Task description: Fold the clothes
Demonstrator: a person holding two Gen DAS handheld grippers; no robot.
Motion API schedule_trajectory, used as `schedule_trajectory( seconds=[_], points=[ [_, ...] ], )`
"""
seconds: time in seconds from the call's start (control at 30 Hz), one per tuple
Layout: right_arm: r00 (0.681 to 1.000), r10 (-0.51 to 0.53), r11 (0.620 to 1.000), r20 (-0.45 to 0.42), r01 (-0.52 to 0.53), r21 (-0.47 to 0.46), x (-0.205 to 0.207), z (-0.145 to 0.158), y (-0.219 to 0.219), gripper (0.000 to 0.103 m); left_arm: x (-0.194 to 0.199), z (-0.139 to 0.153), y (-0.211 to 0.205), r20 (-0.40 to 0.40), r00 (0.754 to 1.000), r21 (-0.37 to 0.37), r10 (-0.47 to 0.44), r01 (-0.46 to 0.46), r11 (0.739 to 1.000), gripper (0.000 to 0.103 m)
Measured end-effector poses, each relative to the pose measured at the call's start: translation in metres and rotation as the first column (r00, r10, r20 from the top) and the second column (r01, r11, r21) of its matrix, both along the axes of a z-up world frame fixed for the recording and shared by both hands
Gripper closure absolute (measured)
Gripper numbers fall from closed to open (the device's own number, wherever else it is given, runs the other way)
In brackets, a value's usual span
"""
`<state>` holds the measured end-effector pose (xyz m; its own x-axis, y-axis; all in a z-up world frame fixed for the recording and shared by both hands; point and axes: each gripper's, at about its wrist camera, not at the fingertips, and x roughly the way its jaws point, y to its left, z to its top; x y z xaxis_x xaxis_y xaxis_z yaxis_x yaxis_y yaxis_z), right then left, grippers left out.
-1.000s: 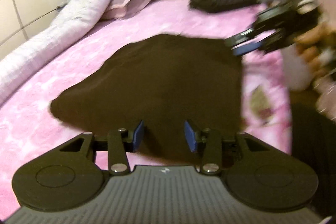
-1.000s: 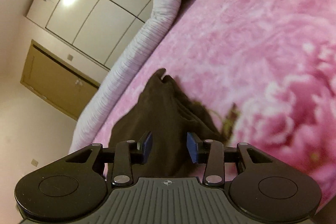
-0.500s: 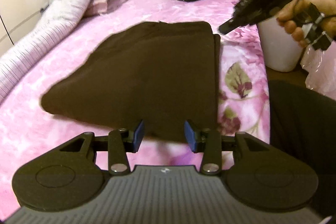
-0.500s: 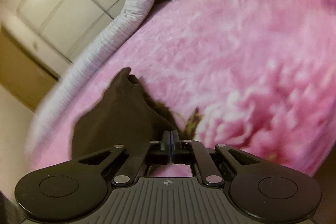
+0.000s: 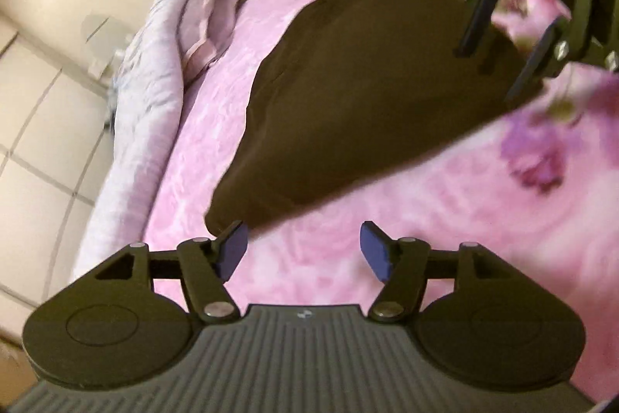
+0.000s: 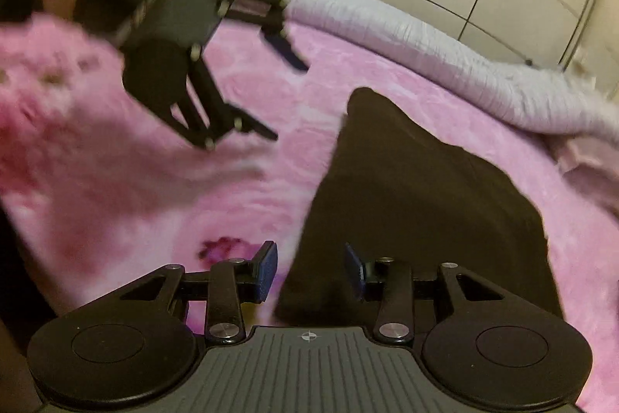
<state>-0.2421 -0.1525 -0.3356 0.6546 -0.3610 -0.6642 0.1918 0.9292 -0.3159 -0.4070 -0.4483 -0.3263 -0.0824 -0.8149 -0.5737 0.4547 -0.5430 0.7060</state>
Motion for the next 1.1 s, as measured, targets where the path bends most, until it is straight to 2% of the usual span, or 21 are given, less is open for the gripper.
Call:
schedule_trajectory(
  seconds=[0.13,0.23,0.27,0.3,0.33,0.43,0.5,0.57,0.63,0.67,0.7,0.8,0.87,0.97,1.0,1.1],
  points=[
    [0.994,-0.039,0.999,-0.097,0.039,-0.005,0.021,-0.025,-0.007,0.062,0.003,-0.011,-0.017,0.06,0.996,-0.02,-0.072,0.074,0.997,0.038],
    [0.991,-0.042,0.996,-0.127,0.032,-0.083,0.022,-0.028,-0.008,0.062,0.005,-0.026,-0.03,0.13,0.981,-0.041,-0.143,0.149,0.988,0.038],
    [0.989,-0.048,0.993,-0.139,0.033,-0.11,0.021,-0.028,-0.01,0.065,0.006,-0.032,-0.035,0.16,0.972,-0.045,-0.171,0.18,0.983,0.038],
    [0.987,-0.053,0.99,-0.151,0.033,-0.137,0.019,-0.028,-0.011,0.072,0.007,-0.039,-0.039,0.199,0.959,-0.05,-0.202,0.216,0.975,0.038],
    [0.987,-0.048,0.987,-0.155,0.023,-0.158,0.014,-0.026,-0.013,0.085,0.007,-0.045,-0.043,0.242,0.942,-0.053,-0.232,0.252,0.966,0.038],
    [0.997,-0.01,0.992,-0.078,0.0,-0.126,-0.013,-0.007,-0.024,0.088,0.006,-0.061,-0.057,0.355,0.88,-0.056,-0.316,0.358,0.932,0.038],
    [0.997,-0.007,0.991,-0.072,-0.002,-0.135,-0.029,0.006,-0.029,0.088,0.003,-0.07,-0.068,0.408,0.841,-0.062,-0.355,0.414,0.908,0.038],
    [0.997,-0.022,0.99,-0.078,0.011,-0.139,-0.045,0.015,-0.038,0.088,-0.001,-0.075,-0.077,0.429,0.825,-0.062,-0.368,0.433,0.899,0.043],
    [0.995,-0.03,0.989,-0.096,0.016,-0.144,-0.061,0.017,-0.041,0.088,-0.006,-0.077,-0.083,0.419,0.831,-0.031,-0.366,0.416,0.909,0.062],
    [0.995,-0.028,0.99,-0.094,0.014,-0.143,-0.068,0.016,-0.042,0.088,-0.009,-0.077,-0.086,0.412,0.836,-0.013,-0.363,0.404,0.915,0.076],
    [0.995,-0.025,0.987,-0.092,0.01,-0.158,-0.075,0.012,-0.041,0.088,-0.012,-0.078,-0.087,0.407,0.84,0.0,-0.359,0.393,0.919,0.083],
    [0.995,-0.022,0.978,-0.099,0.001,-0.209,-0.082,-0.002,-0.031,0.079,-0.018,-0.078,-0.082,0.399,0.858,0.007,-0.324,0.35,0.937,0.089],
    [0.996,-0.031,0.969,-0.084,0.009,-0.247,-0.078,-0.014,-0.018,0.064,-0.019,-0.073,-0.084,0.367,0.881,0.015,-0.299,0.315,0.949,0.09],
    [0.998,-0.025,0.967,-0.049,0.012,-0.256,-0.071,-0.029,-0.009,0.053,-0.022,-0.063,-0.087,0.33,0.903,0.039,-0.275,0.278,0.96,0.091],
    [0.998,-0.042,0.962,-0.056,0.025,-0.271,-0.064,-0.037,-0.008,0.053,-0.023,-0.06,-0.088,0.327,0.905,0.044,-0.272,0.272,0.961,0.091],
    [0.995,-0.058,0.919,-0.081,0.021,-0.394,-0.054,-0.055,-0.011,0.052,-0.025,-0.05,-0.091,0.317,0.911,0.06,-0.264,0.258,0.964,0.091]
  ],
)
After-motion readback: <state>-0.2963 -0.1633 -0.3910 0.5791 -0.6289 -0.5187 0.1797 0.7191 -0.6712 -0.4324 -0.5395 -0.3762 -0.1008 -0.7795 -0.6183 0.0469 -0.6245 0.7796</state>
